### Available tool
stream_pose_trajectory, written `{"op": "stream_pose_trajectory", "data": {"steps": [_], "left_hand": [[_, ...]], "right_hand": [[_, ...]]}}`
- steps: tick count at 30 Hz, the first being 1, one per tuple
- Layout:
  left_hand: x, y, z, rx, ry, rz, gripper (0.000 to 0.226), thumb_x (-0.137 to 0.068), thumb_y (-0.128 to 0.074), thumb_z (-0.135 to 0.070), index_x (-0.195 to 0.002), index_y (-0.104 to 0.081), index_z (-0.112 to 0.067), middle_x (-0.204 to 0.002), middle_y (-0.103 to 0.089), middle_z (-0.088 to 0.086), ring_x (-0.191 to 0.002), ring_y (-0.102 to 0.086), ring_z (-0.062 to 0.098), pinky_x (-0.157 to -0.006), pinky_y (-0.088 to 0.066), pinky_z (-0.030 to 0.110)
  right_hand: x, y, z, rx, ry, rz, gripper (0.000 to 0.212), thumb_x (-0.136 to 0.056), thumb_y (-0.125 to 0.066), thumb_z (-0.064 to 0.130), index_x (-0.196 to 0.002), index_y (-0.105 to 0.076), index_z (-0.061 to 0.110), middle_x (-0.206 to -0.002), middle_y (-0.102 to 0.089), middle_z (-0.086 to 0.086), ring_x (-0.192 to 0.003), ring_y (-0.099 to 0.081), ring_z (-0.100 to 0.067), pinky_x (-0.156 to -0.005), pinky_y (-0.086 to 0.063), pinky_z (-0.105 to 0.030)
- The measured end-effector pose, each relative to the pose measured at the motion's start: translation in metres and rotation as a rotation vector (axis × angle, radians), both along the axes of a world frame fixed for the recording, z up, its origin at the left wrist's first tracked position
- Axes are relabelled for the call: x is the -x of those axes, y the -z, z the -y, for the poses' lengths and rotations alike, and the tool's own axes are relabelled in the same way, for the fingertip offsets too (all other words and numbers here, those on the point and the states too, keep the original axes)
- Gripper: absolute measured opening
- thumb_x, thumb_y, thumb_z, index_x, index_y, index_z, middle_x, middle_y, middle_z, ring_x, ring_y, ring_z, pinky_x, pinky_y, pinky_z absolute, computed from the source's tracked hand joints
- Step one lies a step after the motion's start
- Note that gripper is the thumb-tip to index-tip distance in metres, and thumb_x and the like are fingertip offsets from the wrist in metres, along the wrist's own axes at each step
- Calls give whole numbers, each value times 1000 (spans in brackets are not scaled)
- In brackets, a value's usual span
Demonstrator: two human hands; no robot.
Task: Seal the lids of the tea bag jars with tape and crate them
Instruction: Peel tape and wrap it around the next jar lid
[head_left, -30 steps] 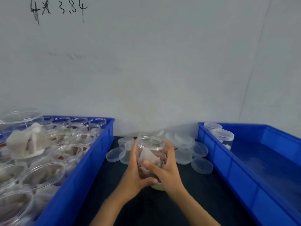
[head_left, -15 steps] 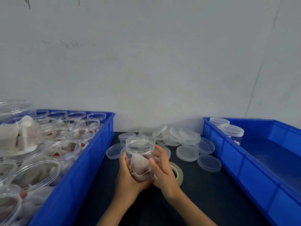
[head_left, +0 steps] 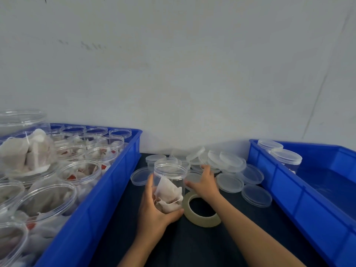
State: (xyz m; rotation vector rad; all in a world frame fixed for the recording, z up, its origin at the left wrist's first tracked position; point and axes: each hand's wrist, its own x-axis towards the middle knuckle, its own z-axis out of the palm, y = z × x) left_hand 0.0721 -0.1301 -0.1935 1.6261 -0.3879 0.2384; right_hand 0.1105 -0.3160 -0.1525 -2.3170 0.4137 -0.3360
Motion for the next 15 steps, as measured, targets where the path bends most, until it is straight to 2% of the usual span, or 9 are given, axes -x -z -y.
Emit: {"op": "stream_pose_trajectory", "data": {"steps": [1, 3, 5, 6, 8, 11, 15], "left_hand": [[0, 0, 0, 1, 8, 2, 122, -51, -95, -13, -142, -24, -54, -128, -54, -13, -114, -56, 5, -94, -50, 32], [1, 0, 1, -1, 6, 25, 116, -53, -94, -11, -139, -26, -50, -122, -55, -14, -106, -59, -1, -86, -52, 21], [1, 1, 3, 2, -11, 41, 101, -55, -92, -7, -119, -26, -48, -116, -54, -12, -96, -59, -8, -73, -48, 8], [1, 1, 4, 7, -13, 37, 96, -56, -91, -5, -113, -25, -45, -115, -53, -10, -95, -60, -7, -71, -47, 6], [2, 1, 5, -3, -9, 37, 91, -57, -91, -5, -108, -24, -41, -117, -52, -5, -97, -61, 1, -72, -46, 6], [3, -2, 3, -10, 5, 30, 92, -57, -92, -7, -108, -25, -44, -121, -50, -3, -107, -57, 7, -73, -46, 5], [6, -7, 0, -2, 10, 22, 92, -56, -93, -16, -112, -29, -51, -119, -49, -15, -105, -56, 3, -71, -45, 12]], "right_hand": [[-2, 1, -2, -12, 5, -7, 96, -77, -77, 42, -148, -19, 14, -150, -27, -15, -135, -32, -33, -109, -35, -44], [-3, 3, -5, 3, 13, -15, 97, -76, -78, 43, -147, -18, 14, -149, -27, -15, -134, -33, -33, -107, -37, -42], [-4, 6, -6, 33, 25, -9, 96, -77, -77, 42, -147, -18, 14, -148, -27, -15, -132, -35, -33, -105, -38, -42], [-4, 6, -6, 36, 30, -3, 94, -78, -76, 40, -147, -18, 15, -148, -27, -15, -132, -35, -33, -105, -39, -42], [-4, 6, -5, 3, 33, 25, 91, -78, -76, 37, -147, -20, 14, -147, -27, -15, -131, -35, -33, -105, -39, -43], [1, 2, -2, -35, 16, 147, 91, -76, -79, 34, -145, -24, 14, -145, -27, -14, -132, -32, -33, -107, -37, -43], [11, -4, 4, 78, -32, 275, 90, -74, -81, 36, -143, -27, 15, -143, -30, -10, -131, -32, -29, -106, -34, -39]]}}
